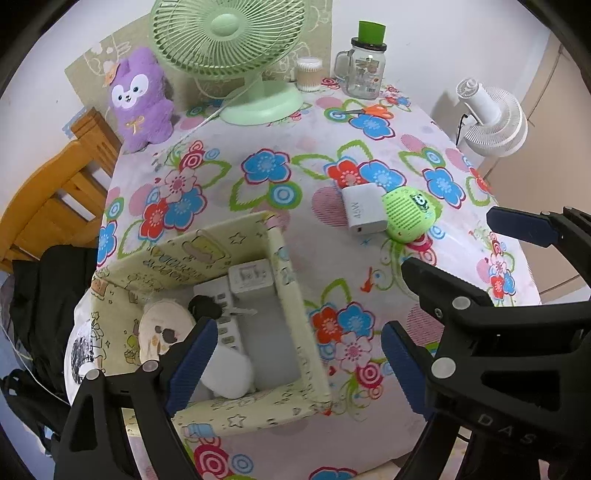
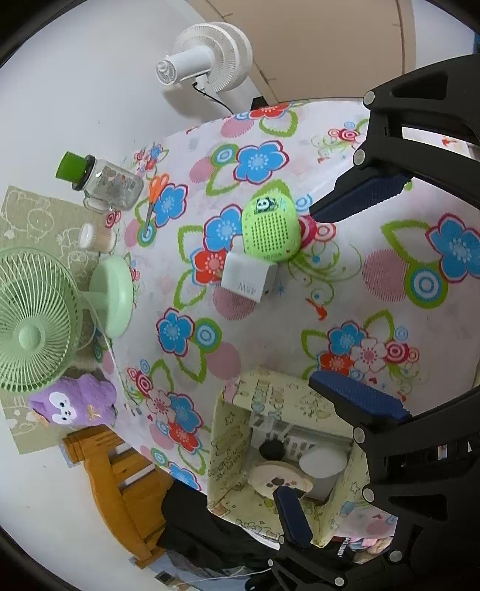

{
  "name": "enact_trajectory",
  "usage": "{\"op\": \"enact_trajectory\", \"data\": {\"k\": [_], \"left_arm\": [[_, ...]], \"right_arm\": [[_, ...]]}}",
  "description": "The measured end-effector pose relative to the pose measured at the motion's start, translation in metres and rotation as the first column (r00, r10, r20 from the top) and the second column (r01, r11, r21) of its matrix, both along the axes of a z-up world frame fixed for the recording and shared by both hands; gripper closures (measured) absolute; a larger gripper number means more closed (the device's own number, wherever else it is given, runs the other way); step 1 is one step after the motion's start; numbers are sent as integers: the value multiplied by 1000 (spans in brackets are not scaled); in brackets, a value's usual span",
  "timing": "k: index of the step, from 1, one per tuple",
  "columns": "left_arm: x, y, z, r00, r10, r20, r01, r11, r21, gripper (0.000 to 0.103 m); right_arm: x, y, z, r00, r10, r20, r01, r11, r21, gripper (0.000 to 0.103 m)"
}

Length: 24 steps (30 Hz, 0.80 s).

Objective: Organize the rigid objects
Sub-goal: 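Move both open tools from the box toward the white charger and green speaker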

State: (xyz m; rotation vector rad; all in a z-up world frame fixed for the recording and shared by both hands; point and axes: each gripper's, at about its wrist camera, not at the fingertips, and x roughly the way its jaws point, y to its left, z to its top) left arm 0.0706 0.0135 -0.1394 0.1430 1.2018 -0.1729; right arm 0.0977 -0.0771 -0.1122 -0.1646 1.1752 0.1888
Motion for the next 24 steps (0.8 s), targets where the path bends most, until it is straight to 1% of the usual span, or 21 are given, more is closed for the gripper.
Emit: {"op": "enact_trajectory", "data": {"k": [8,17,24], "left_arm": [[4,-19,5,1000,3,5,-3,1000,-3,10],[7,-39,7,1000,10,4,-10,1000,12,9],[11,-50,11,1000,21,17,-21,1000,19,5]], "right_arm": [[3,-22,5,1000,2,9,-2,1000,10,18],[7,-41,6,1000,8,2,-8,1000,19,18],[12,-56,8,1000,6,4,-7,999,40,18]]}}
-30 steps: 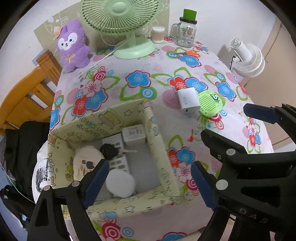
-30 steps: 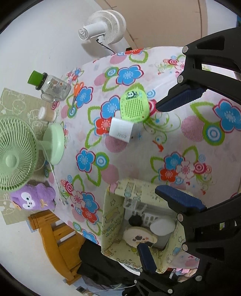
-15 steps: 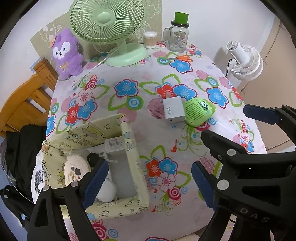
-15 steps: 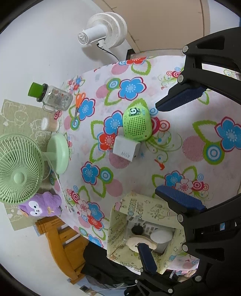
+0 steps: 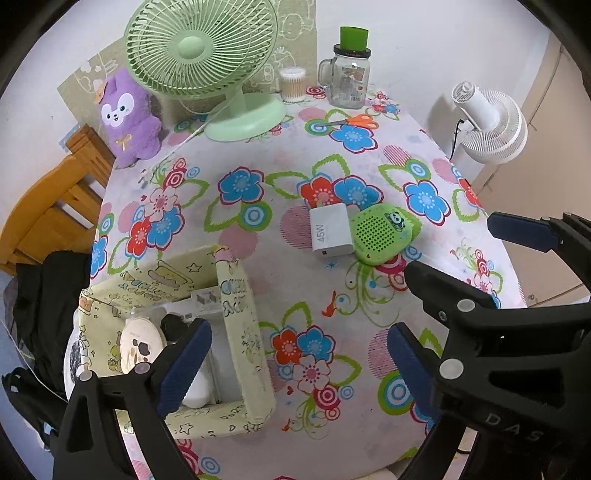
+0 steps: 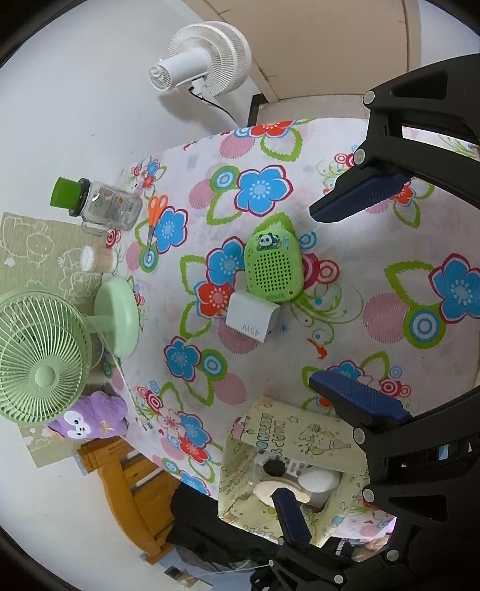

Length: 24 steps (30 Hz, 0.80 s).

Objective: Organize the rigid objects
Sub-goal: 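Move both open tools from the box toward the white charger and green speaker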

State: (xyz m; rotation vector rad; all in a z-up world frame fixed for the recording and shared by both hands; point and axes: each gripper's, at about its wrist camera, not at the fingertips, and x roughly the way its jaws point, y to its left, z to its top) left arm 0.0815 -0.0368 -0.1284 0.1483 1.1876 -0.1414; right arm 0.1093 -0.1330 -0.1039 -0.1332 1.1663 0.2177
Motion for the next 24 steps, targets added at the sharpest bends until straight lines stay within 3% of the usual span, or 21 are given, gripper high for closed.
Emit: {"op": "enact_trajectory", "data": {"k": [14,24], "left_arm": [[10,-15,-4,1000,10,-2,-10,1000,-11,5],[28,-16,-23,998,43,-37,-44,999,-17,5]], "right_arm": [[14,-19,-5,1000,3,-11,-3,1000,9,13],[33,-30,-24,999,14,-39,-14,1000,13,13]]}}
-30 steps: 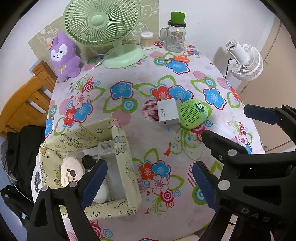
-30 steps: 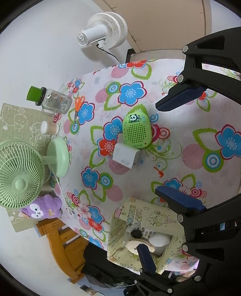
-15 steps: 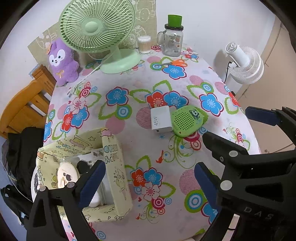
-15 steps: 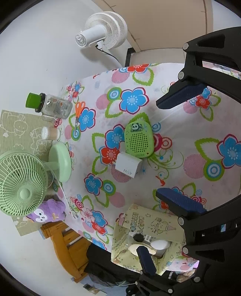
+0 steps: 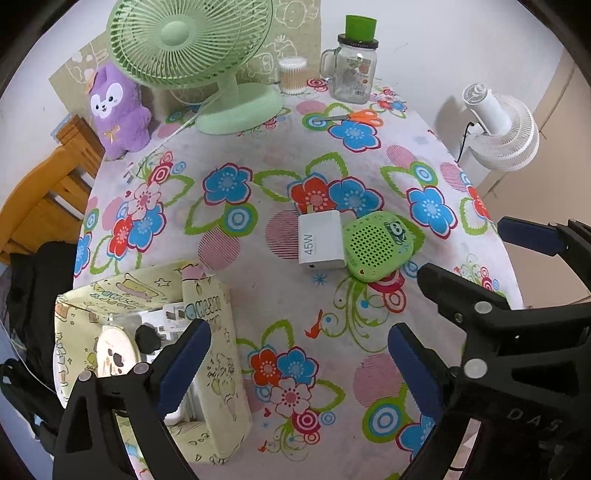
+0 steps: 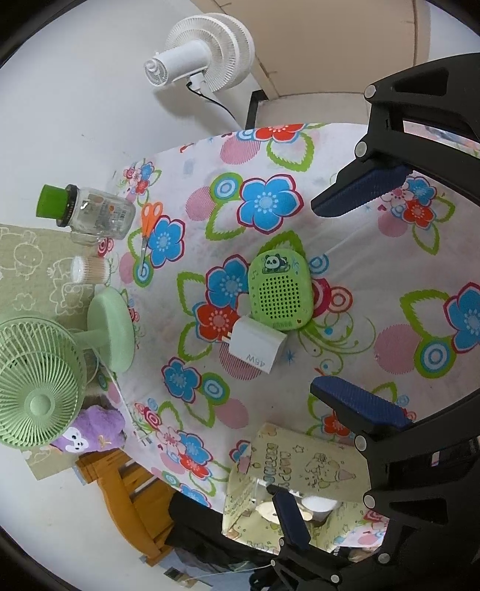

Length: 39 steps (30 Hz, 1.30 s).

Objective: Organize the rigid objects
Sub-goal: 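Move both open tools from the box toward the white charger and green speaker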

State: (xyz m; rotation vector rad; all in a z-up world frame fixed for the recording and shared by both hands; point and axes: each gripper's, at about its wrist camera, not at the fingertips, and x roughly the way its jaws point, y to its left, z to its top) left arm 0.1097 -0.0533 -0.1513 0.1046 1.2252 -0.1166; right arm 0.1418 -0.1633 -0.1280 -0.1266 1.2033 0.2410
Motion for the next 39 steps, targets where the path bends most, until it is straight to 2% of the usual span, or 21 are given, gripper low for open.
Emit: {"op": "enact_trajectory", "data": {"k": [11,21,32,39], "left_arm": [[23,-1,-22,999,21,-30,-20,1000,5,5],[51,-12,-39,999,-34,-28,34,999,22,5],[76,-10,-60,998,15,-61,-15,1000,4,5],[85,-15,-67,999,15,-46,-12,998,59,5]], "right_arm": [[18,-15,-22,999,-22,-29,21,1000,-5,13],[39,-25,-35,999,-30,-26,29,999,-20,13],[61,-35,-53,997,-61,-42,60,998,-12,13],[71,-43,-68,994,-90,-63,90,996,-8,13]]}}
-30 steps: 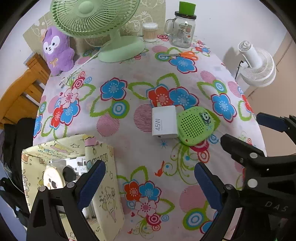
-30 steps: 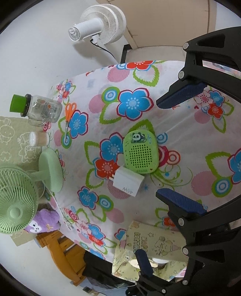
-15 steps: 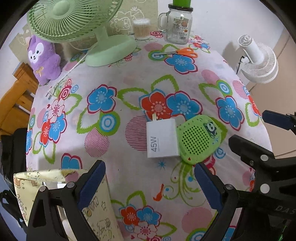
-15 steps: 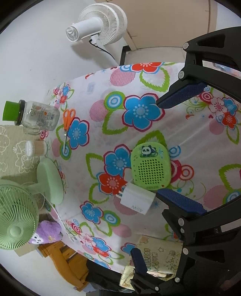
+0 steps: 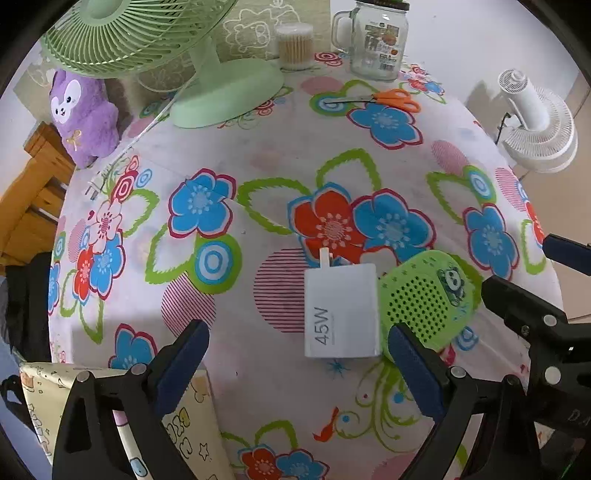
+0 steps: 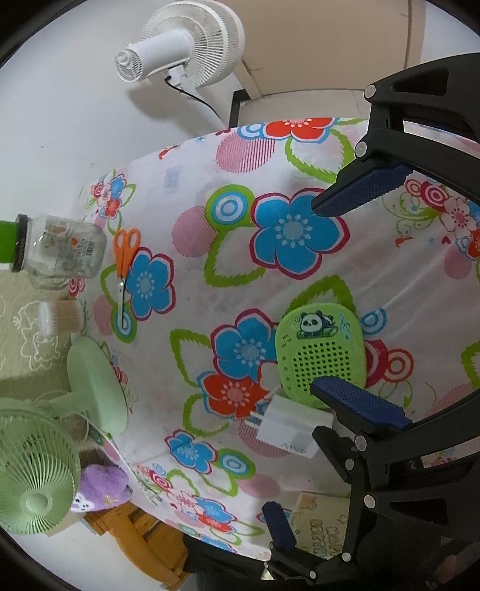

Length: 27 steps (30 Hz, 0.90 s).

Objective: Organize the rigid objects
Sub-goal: 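Move both open tools from the box toward the white charger and green speaker, then close the left tool on the white charger while the right tool grasps the green speaker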

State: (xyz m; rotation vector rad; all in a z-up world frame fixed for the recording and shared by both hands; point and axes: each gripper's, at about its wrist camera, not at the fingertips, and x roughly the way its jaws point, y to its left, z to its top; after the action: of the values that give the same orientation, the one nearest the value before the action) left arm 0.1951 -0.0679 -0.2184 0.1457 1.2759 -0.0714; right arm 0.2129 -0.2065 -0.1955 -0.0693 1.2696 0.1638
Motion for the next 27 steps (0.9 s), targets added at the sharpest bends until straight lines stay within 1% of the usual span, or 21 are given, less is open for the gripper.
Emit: {"op": "enact_trajectory", "data": {"k": [3,7,11,14,15,17,21,23,24,26,27], "left_arm": [[1,1,1,1000,14,-4,-14,1000,-7,5],[1,-4,4,1000,4,-6,-4,999,-32,6],[4,-12,-2,1000,-14,-20,13,999,-34,7],[8,-13,-9,999,-15,-35,13,999,-38,11],[10,-13,-11,999,-15,-40,13,999,-42,14],[12,-14,-16,999,-17,-52,14,999,-50,16],[17,-13,-29,996,-3,-86,-2,999,-53,23],[17,-12,-29,997,-3,-78,-3,997,-76,25],[17,-12,-29,997,-4,-76,-2,996,-85,28],[17,-13,-28,997,-15,-73,6,994,-109,37],[16,-14,-27,997,-24,-73,14,991,-130,45]], "right_arm": [[4,-4,-4,1000,-15,-6,15,1000,5,13],[6,-8,-7,1000,-28,-10,28,1000,11,13],[8,-11,-12,999,-33,-23,33,999,8,13],[8,-12,-14,999,-36,-29,36,999,11,13],[8,-13,-16,999,-37,-31,37,999,10,13],[9,-14,-18,999,-39,-37,39,999,10,13],[10,-13,-24,998,-34,-49,34,999,3,13],[10,-15,-25,998,-43,-54,44,999,13,13],[11,-15,-26,997,-46,-58,47,999,17,13],[12,-14,-27,997,-49,-58,50,999,14,13],[12,-14,-27,997,-49,-58,50,999,12,13]]}}
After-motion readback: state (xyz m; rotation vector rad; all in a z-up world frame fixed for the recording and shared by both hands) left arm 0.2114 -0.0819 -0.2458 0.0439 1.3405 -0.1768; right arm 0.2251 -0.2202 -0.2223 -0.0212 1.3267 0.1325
